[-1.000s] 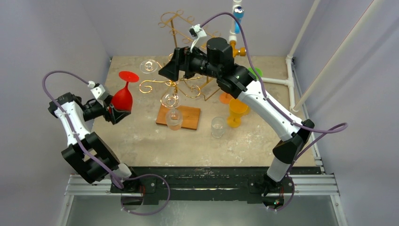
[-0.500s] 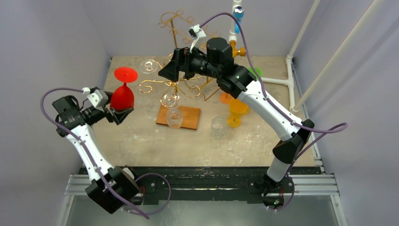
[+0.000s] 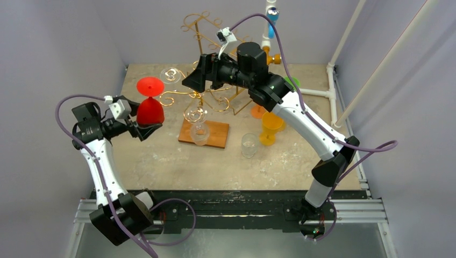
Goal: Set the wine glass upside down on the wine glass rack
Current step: Place the wine glass at the wine rack.
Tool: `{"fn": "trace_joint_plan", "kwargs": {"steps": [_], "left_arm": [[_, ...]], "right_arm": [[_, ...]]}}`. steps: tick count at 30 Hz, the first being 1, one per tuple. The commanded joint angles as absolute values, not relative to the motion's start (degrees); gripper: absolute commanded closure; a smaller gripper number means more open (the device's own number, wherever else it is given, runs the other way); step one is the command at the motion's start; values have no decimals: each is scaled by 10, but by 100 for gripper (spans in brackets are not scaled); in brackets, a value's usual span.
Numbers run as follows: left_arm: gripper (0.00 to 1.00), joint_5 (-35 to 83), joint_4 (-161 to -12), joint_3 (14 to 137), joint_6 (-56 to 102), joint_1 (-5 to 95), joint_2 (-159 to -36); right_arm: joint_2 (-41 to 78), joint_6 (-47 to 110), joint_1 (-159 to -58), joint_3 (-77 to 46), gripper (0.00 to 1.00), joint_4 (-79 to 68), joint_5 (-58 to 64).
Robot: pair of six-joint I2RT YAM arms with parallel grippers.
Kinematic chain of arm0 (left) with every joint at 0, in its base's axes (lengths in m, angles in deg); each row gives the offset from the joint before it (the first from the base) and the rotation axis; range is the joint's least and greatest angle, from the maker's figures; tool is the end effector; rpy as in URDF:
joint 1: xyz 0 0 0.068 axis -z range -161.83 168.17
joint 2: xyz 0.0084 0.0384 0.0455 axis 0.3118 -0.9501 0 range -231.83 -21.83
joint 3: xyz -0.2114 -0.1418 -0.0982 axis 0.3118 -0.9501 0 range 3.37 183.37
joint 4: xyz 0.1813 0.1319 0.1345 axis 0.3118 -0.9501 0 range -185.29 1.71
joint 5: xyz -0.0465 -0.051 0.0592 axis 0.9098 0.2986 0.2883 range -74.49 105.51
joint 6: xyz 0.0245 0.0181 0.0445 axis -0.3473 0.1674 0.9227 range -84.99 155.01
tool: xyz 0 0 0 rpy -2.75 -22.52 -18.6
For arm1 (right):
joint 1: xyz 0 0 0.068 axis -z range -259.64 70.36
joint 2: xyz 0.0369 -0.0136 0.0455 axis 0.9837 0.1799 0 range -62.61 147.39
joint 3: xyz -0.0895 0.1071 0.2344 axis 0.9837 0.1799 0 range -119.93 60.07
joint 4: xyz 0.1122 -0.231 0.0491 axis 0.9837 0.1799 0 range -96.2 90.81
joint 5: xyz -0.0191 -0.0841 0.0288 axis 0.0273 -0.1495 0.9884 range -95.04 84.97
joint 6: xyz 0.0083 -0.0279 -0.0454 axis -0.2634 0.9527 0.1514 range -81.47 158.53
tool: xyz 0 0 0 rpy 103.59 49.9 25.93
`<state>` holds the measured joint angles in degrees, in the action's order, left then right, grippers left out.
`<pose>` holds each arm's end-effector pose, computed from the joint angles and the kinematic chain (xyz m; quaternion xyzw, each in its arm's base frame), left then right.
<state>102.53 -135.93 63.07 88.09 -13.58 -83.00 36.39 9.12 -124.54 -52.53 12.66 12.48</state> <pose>0.1792 0.0690 0.3411 0.3621 0.6233 -0.3054 0.6222 0.2707 0.2849 0.4803 -0.2001 0.7097 0.4919 0.4629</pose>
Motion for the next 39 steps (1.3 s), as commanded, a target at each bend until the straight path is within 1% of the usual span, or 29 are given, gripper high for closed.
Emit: {"fn": "trace_joint_plan", "kwargs": {"steps": [1, 8, 10, 15, 19, 22, 26, 30, 39], "left_arm": [[100, 1064, -1355, 615, 895, -122, -817], [100, 1045, -1351, 573, 908, -110, -806], [100, 1035, -1369, 562, 930, -108, -801], [100, 1001, -1491, 567, 1079, -75, -801], [100, 984, -1544, 588, 1150, -36, -827], [100, 973, -1576, 604, 1190, -26, -861], [100, 966, -1683, 639, 1326, -25, -930], [100, 982, -1705, 672, 1332, -25, -984], [100, 1007, -1705, 729, 1344, -18, -1037]], "right_arm": [[349, 95, -1241, -537, 1, 109, 134], [349, 92, -1242, -534, 1, 108, 138], [347, 89, -1241, -529, 1, 107, 139], [343, 82, -1242, -520, 1, 101, 137], [340, 78, -1242, -520, 1, 97, 132], [337, 76, -1241, -518, 1, 95, 131], [335, 75, -1242, -513, 1, 91, 130], [334, 75, -1241, -512, 1, 89, 129], [331, 72, -1242, -511, 1, 85, 128]]}}
